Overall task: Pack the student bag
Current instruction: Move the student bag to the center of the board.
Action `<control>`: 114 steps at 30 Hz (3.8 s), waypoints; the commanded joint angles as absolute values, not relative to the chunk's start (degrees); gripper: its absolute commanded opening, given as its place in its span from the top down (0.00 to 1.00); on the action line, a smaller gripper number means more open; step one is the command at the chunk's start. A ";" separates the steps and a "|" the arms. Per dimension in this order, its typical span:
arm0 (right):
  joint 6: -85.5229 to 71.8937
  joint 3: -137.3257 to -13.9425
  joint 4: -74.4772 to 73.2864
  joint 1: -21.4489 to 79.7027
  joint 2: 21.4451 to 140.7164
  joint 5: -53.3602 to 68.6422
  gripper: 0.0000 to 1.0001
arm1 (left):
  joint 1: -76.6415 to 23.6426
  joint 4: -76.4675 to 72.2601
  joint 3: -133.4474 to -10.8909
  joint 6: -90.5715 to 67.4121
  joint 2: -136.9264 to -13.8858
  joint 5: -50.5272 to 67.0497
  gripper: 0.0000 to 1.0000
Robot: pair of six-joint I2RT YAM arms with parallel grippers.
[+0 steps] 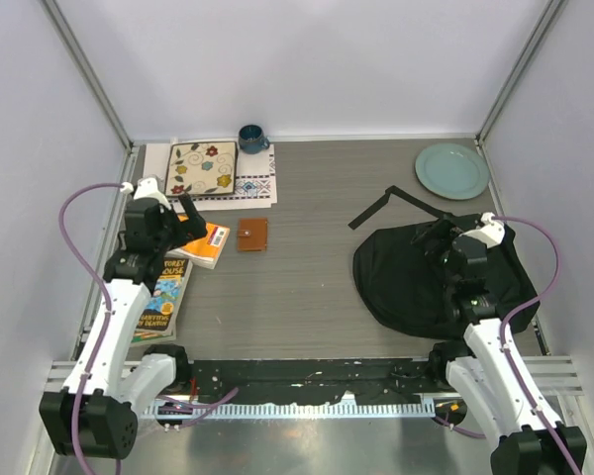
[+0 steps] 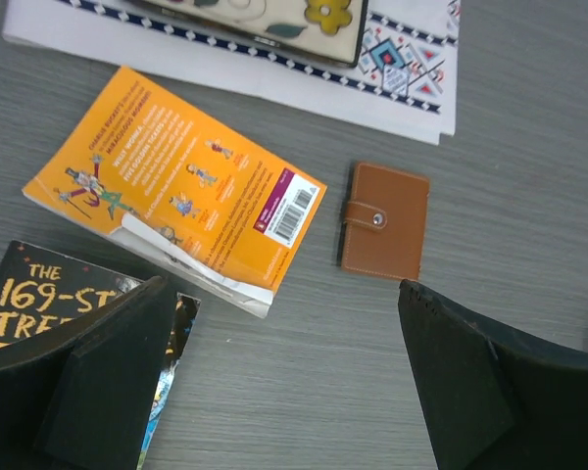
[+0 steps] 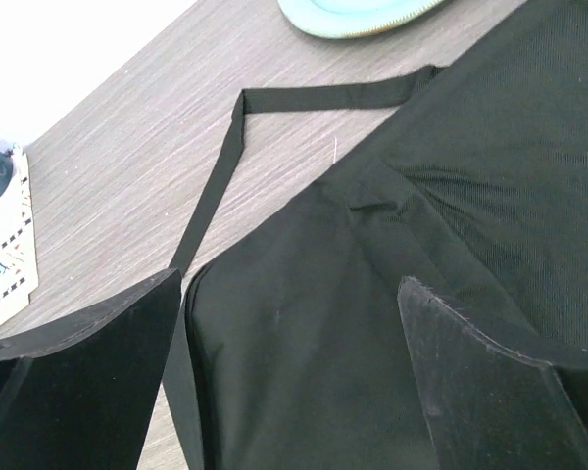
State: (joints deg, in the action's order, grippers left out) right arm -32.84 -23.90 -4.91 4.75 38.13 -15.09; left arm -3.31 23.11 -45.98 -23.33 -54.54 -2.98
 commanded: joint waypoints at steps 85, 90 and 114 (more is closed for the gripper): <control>-39.46 -36.91 -28.31 4.13 32.69 -8.80 0.02 | -48.16 3.24 -60.22 -44.04 -91.68 -6.67 1.00; -38.94 -37.35 -26.72 4.13 33.40 -2.74 0.02 | -47.90 6.67 -57.22 -39.82 -84.03 -14.31 1.00; -50.19 -20.57 -41.83 4.22 20.04 14.43 0.09 | -44.12 11.17 -47.29 -39.02 -78.13 -16.97 0.54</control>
